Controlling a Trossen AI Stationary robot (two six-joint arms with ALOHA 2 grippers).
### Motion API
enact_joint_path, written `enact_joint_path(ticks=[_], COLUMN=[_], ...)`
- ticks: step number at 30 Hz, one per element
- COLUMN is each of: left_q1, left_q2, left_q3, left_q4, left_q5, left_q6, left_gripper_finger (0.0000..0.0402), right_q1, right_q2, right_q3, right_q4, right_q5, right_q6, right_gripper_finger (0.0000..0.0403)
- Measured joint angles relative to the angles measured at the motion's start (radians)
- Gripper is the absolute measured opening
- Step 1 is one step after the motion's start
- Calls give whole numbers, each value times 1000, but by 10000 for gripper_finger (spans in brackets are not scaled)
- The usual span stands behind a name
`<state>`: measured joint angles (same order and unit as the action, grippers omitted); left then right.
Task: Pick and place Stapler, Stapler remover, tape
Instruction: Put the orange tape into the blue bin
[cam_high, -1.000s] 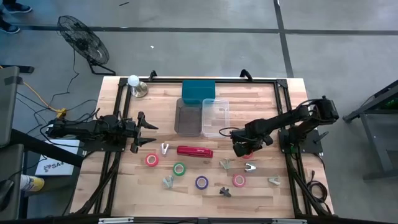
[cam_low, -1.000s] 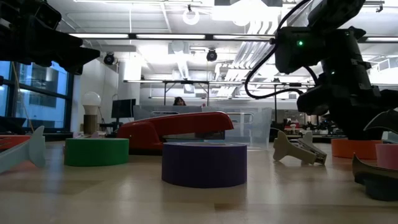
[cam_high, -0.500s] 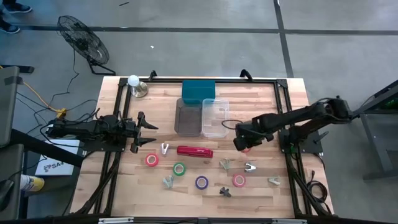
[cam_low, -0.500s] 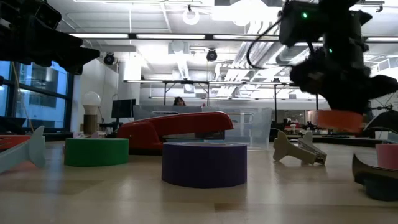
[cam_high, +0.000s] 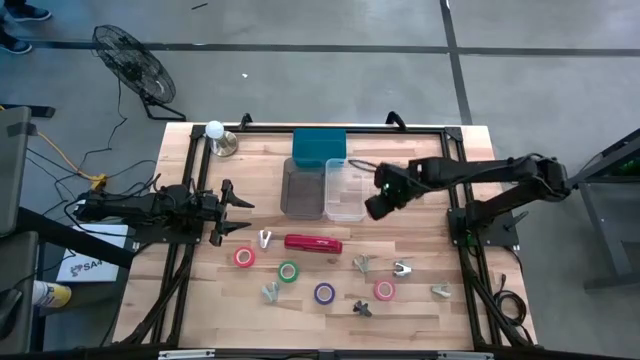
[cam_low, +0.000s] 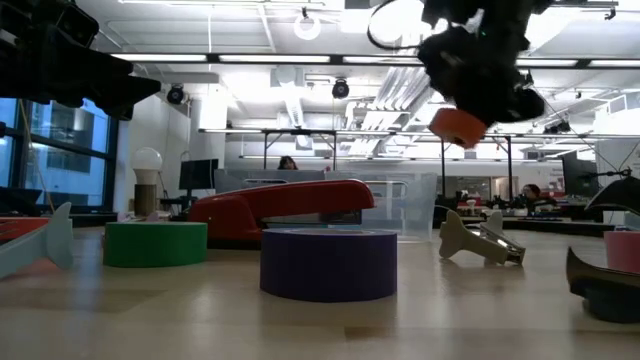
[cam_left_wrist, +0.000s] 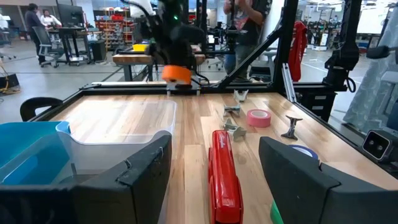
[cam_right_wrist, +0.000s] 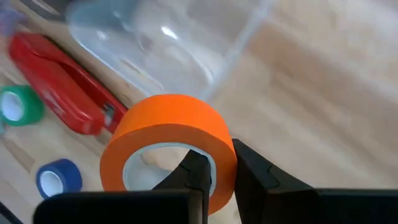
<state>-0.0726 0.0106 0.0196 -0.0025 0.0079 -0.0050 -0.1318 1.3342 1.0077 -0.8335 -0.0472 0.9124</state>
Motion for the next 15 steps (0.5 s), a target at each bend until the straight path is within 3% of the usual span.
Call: enact_joint_path(ticks=[15], left_q1=[0], left_q2=[0], left_q3=[0], left_q4=[0], left_q5=[0], left_q6=[0], left_gripper_finger=[238], right_q1=[-159], right_q2=[0], right_q3=[156], right_q4=[38], right_q5=[136], right_q6=[-490], right_gripper_finger=[33])
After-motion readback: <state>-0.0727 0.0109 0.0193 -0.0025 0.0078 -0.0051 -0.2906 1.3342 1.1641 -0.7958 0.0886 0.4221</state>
